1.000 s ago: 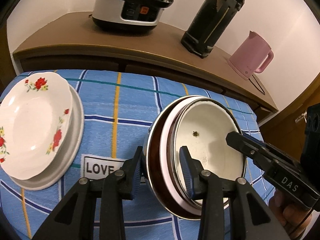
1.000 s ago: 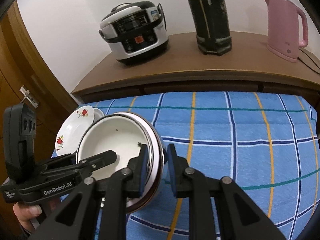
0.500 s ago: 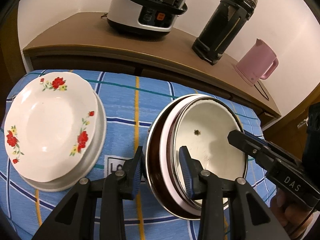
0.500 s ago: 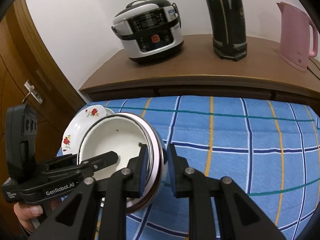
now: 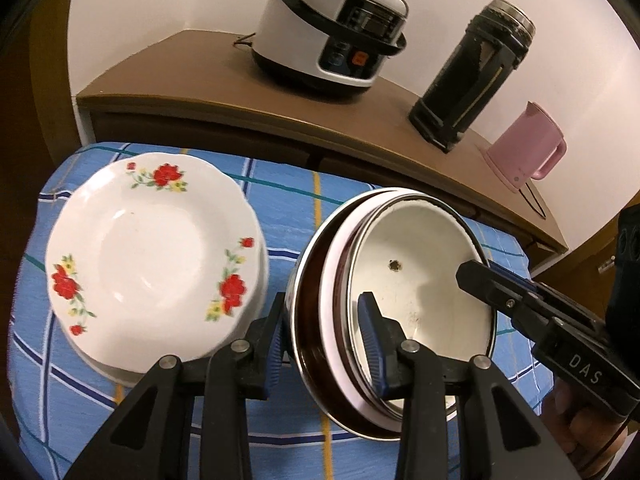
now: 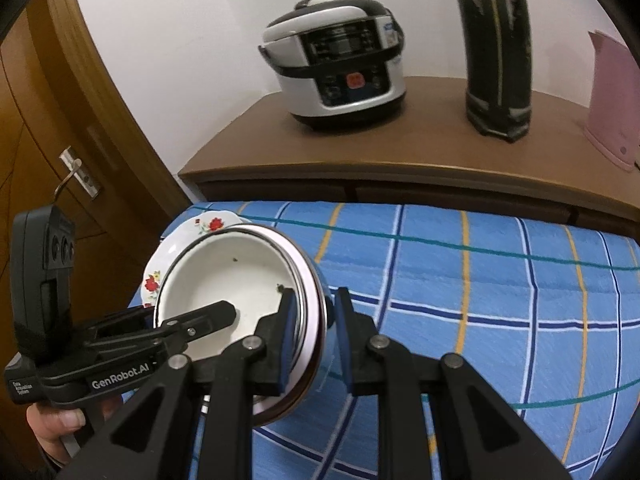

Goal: Organize plates and bowls
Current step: 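Lift and carry the nested bowl stack toward the red-flower plate stack, then lower the bowl stack onto the red-flower plates with both grippers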

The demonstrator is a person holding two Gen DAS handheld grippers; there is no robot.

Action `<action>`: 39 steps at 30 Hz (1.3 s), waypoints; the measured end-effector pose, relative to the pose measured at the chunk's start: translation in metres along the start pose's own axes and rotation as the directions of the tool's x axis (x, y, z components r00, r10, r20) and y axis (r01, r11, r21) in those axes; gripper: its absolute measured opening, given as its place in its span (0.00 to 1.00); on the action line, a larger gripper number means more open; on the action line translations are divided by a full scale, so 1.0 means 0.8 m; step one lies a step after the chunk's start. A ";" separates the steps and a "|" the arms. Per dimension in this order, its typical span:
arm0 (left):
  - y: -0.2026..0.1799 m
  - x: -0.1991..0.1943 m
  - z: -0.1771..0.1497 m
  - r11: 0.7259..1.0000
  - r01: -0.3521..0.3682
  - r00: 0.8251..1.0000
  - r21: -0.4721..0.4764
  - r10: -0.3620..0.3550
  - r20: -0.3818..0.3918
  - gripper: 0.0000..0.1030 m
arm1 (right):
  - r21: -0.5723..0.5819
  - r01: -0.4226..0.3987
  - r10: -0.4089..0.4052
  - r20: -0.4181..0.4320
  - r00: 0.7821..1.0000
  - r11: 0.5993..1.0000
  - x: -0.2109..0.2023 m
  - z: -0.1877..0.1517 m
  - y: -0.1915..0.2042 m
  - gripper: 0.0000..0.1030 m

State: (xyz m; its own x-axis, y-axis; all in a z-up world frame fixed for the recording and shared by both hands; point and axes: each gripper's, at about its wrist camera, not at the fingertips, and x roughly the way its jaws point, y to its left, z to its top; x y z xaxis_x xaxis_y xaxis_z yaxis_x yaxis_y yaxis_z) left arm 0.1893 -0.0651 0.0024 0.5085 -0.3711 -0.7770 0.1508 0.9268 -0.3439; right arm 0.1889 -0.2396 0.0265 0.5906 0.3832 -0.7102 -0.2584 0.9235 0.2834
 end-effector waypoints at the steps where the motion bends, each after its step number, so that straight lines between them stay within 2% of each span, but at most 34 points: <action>1: 0.004 -0.002 0.001 1.000 -0.006 1.000 -0.002 0.006 0.002 0.36 | -0.006 -0.002 0.002 -0.002 1.000 1.000 0.002 0.002 0.004 0.19; 13: 0.048 -0.020 0.011 0.998 -0.047 0.998 -0.047 0.048 0.028 0.35 | -0.076 -0.030 0.028 -0.025 0.999 0.997 0.028 0.026 0.051 0.19; 24: 0.095 -0.033 0.032 0.990 -0.116 0.992 -0.086 0.120 0.038 0.35 | -0.134 -0.074 0.064 -0.075 0.995 0.988 0.071 0.053 0.099 0.19; 39: 0.144 -0.021 0.040 0.976 -0.161 0.986 -0.145 0.166 0.018 0.35 | -0.153 -0.089 0.068 -0.134 0.989 0.984 0.125 0.059 0.127 0.19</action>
State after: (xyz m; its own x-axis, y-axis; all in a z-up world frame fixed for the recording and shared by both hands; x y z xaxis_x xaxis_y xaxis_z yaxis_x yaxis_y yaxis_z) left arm 0.2252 0.0493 -0.0074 0.5414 -0.2115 -0.8137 -0.0579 0.9562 -0.2870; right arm 0.2581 -0.1063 0.0147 0.4640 0.4398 -0.7690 -0.4234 0.8726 0.2436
